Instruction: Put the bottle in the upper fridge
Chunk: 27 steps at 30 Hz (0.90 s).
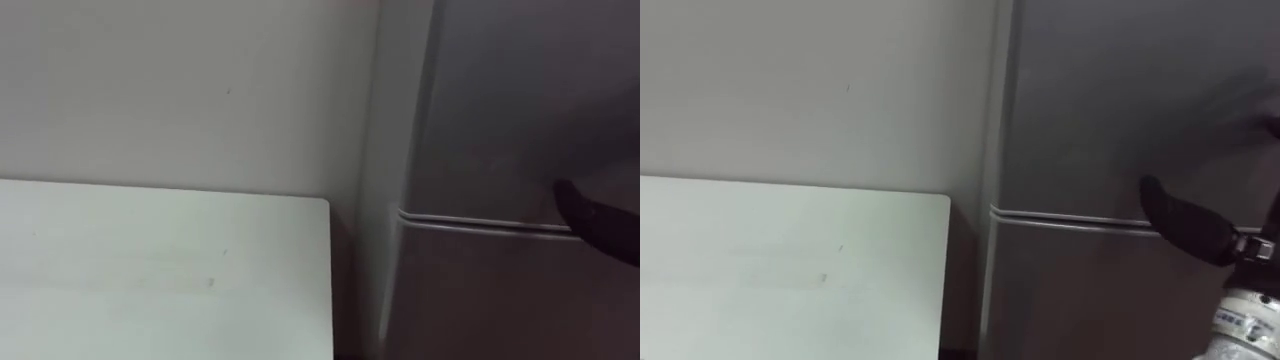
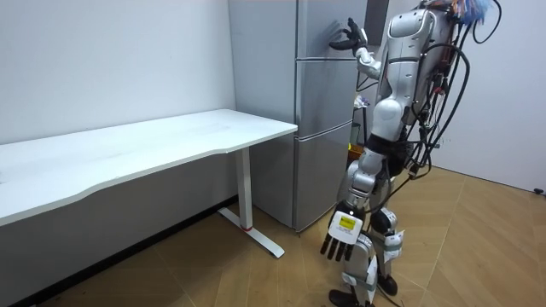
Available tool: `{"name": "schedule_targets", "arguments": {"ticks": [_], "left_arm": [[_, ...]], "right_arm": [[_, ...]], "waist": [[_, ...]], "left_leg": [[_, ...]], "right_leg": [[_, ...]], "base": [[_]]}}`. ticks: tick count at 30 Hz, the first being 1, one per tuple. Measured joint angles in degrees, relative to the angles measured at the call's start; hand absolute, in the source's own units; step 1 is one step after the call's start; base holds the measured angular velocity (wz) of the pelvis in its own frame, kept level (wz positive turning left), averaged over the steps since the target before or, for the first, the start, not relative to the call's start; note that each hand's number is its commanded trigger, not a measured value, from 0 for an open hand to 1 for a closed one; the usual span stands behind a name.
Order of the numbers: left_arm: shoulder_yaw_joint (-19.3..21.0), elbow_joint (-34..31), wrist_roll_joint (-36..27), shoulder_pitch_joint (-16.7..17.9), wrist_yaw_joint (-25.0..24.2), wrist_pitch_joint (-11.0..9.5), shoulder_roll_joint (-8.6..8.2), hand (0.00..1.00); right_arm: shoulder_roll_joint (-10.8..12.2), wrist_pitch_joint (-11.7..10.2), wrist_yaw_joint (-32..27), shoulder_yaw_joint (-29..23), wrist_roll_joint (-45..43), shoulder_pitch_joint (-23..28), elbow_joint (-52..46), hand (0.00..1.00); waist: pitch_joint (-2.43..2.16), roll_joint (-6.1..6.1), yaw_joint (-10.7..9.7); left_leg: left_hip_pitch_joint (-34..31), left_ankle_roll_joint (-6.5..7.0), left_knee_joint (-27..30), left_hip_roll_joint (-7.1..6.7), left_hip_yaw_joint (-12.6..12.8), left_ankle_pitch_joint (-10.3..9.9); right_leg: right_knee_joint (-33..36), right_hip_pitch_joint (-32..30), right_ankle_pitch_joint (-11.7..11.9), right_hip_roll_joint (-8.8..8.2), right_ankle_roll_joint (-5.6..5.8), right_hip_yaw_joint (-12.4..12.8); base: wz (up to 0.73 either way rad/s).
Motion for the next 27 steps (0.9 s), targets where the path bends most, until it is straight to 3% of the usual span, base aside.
{"name": "schedule_targets", "arguments": {"ticks": [2, 9, 17, 21, 23, 27], "left_arm": [[0.15, -0.51, 0.01, 1.08, 0.07, -0.03, -0.24, 0.00], [1.24, -1.85, 0.45, 3.74, -0.10, 0.01, -0.73, 0.00], [2.45, -4.87, 0.12, 3.67, -0.09, 0.10, -0.99, 0.00], [2.67, -4.92, -0.74, 3.75, 0.18, 0.35, -0.99, 0.00], [2.67, -4.81, -1.33, 3.85, 0.74, 0.37, -1.02, 0.00], [4.47, -5.79, -1.29, 4.43, 2.22, 0.37, -1.23, 0.00]], "right_arm": [[0.00, 0.91, -0.26, -2.87, 2.56, 0.33, 0.00, 0.00], [-0.16, 0.93, -3.01, -10.78, 7.73, 2.16, -0.01, 0.00], [-0.19, 1.06, -5.20, -12.82, 8.66, 7.07, 0.00, 0.00], [-0.19, 2.16, -6.51, -14.14, 11.56, 9.11, 0.02, 0.00], [-0.06, 2.17, -6.76, -14.19, 14.15, 12.81, 0.10, 0.00], [1.90, 2.22, -6.86, -14.99, 16.95, 17.35, 3.54, 0.00]], "waist": [[0.07, 0.09, -0.75], [-0.05, 0.82, -3.08], [0.08, 0.74, -4.09], [0.08, 0.73, -4.60], [0.07, 0.73, -4.61], [0.09, 0.91, -4.68]], "left_leg": [[-0.10, -0.01, 0.01, 0.09, -0.03, -0.01], [-0.63, -0.01, -0.02, 0.06, 0.05, 0.00], [-0.49, -0.01, -0.10, 0.11, 0.49, -0.01], [-0.79, 0.00, 0.02, 0.11, 0.48, -0.02], [-0.66, 0.00, -0.06, 0.11, 0.47, -0.02], [-0.72, 0.00, -0.11, 0.10, 0.48, -0.02]], "right_leg": [[0.54, -0.24, -0.01, -0.06, 0.02, 0.03], [0.50, -1.07, -0.02, -0.04, 0.03, 0.25], [0.55, -1.31, -0.03, -0.03, 0.04, 0.88], [0.52, -1.44, -0.03, -0.04, 0.03, 0.84], [0.54, -1.34, -0.03, 0.00, 0.03, 0.85], [0.54, -1.43, -0.03, -0.05, 0.03, 0.83]], "base": [[0.00], [0.00], [-0.03], [0.00], [0.00], [0.00]]}}
